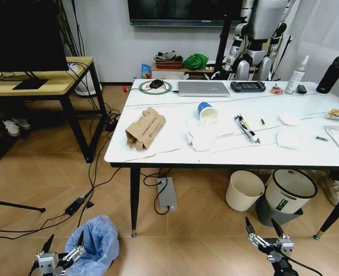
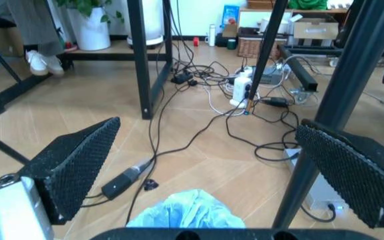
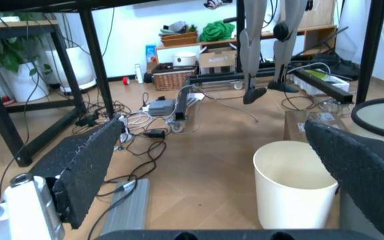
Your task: Pick up the trash bin and place the trash from the table into it.
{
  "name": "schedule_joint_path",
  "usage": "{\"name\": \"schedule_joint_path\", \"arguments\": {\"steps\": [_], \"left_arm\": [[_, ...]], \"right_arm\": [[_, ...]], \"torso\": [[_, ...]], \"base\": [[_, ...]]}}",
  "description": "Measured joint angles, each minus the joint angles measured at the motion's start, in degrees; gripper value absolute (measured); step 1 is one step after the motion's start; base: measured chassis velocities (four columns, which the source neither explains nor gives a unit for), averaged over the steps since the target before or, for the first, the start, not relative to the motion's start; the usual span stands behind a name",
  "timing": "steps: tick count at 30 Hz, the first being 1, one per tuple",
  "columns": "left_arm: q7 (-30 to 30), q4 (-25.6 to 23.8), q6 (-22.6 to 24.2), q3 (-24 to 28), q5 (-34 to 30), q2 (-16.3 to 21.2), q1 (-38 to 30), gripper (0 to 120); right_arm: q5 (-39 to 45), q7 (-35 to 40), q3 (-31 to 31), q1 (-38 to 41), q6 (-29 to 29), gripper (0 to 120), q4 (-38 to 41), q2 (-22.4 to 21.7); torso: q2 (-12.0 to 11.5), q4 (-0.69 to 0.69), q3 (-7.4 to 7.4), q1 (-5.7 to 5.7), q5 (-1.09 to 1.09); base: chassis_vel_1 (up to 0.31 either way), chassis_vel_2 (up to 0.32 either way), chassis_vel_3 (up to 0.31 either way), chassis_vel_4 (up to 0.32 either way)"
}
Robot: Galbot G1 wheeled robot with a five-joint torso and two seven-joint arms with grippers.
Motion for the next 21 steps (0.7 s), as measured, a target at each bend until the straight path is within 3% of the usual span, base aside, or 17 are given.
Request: {"name": "schedule_joint_path", "arguments": {"steps": [21], "left_arm": [[-0.01, 0.18, -0.02, 0.05, 0.38, -0.26, 0.2, 100]], "right_arm": [[-0.14, -0.11, -0.32, 0.26, 0.14, 100, -0.82, 0.1]], "torso": [[-5.4, 0.0, -3.12, -2.27, 0.0]], "base": [[0.0, 0.0, 0.0, 0.0]]}}
